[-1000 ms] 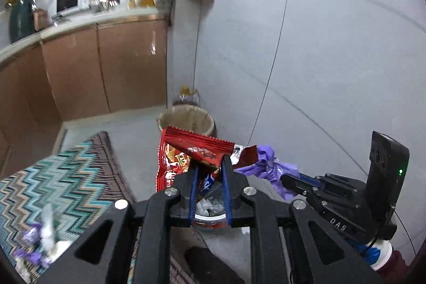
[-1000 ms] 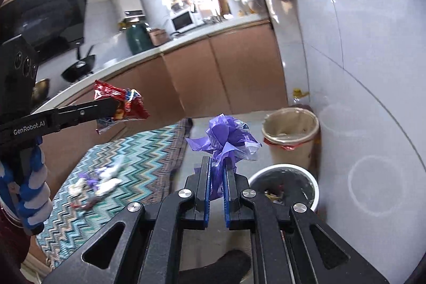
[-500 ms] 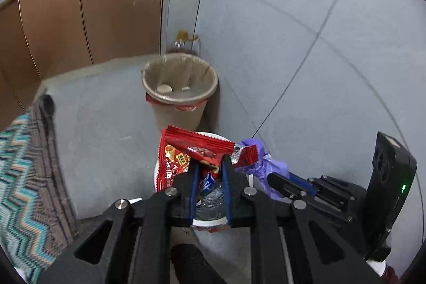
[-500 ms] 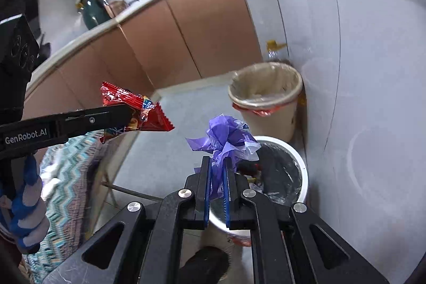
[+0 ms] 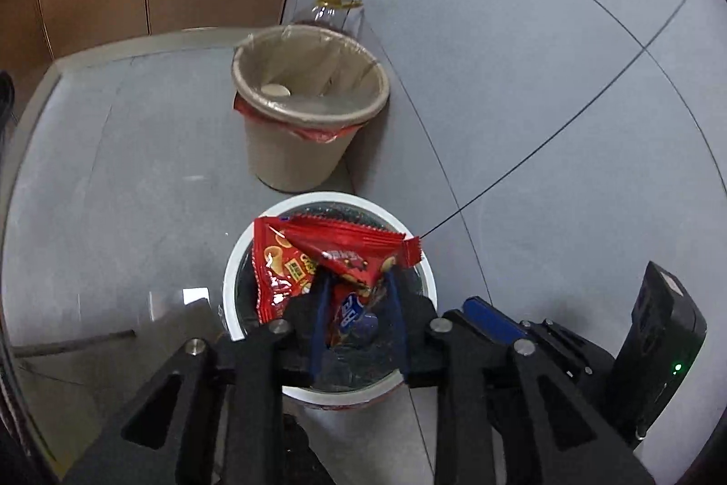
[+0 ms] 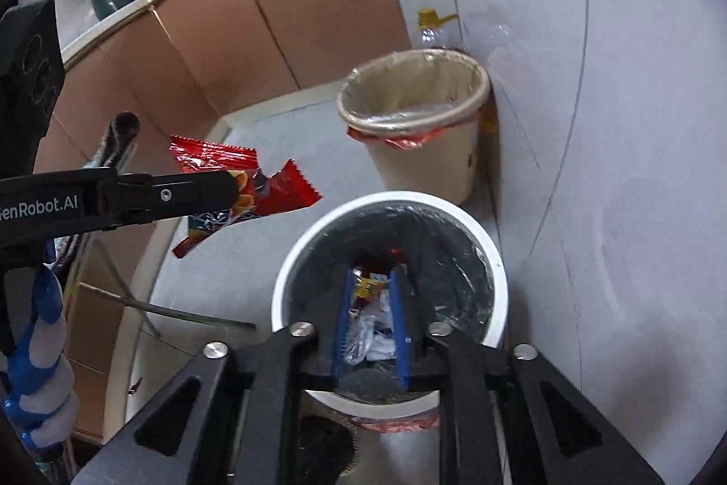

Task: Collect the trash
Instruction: 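Carry the red packet and purple wrapper to the white bin and release both, then move both open tools back over the remaining trash on the cloth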

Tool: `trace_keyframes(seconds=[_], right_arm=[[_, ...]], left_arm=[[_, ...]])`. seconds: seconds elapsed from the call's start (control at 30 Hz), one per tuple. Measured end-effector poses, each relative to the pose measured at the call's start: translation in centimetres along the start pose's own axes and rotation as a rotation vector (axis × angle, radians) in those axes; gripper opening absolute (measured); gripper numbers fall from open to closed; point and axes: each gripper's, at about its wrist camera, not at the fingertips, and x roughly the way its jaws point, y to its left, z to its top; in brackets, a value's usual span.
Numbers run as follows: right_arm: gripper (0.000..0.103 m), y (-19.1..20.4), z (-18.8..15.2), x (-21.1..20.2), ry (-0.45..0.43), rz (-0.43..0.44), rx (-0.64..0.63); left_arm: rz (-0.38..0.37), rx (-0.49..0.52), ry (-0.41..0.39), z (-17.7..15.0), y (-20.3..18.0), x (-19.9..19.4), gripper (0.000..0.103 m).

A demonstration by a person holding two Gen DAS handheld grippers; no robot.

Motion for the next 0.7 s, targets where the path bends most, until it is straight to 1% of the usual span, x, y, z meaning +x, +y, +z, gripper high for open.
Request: trace_keyframes(seconds=[0.13, 0.23, 0.33, 0.47, 0.57, 0.7], right_arm=[[0.036, 0.1, -0.5, -0.8, -0.005, -0.012, -0.008], [0.042, 0.7, -0.7, -2.3, -0.026, -0.017, -0.016], [0.044, 1.5, -0.9, -4.0, -0.051, -0.028, -0.029], [0.046, 2.5, -1.3, -6.6, -0.075, -0.032, -0.045], [0.047, 3.8, -1.7, -8.9, -0.104, -0.023, -0.058], [0.053, 6.1, -2.1, -12.8, -0.167, -0.018, -0.081]], left_arm=[[-0.005, 0.001, -0.011, -0.3, 0.1, -0.5, 0.027], [-0.027, 0.0, -0.023, -0.5, -0.2, -1.5, 0.031], [-0.043, 0.013, -0.039, -0.7, -1.0, -3.0, 0.031], [-0.054, 0.034, -0.067, -1.0, -2.2, -5.3, 0.031], [-0.049, 0.047, -0.113, -1.6, -2.9, -7.9, 0.031], [-0.008, 0.061, -0.196, -3.1, -3.3, -12.4, 0.032]])
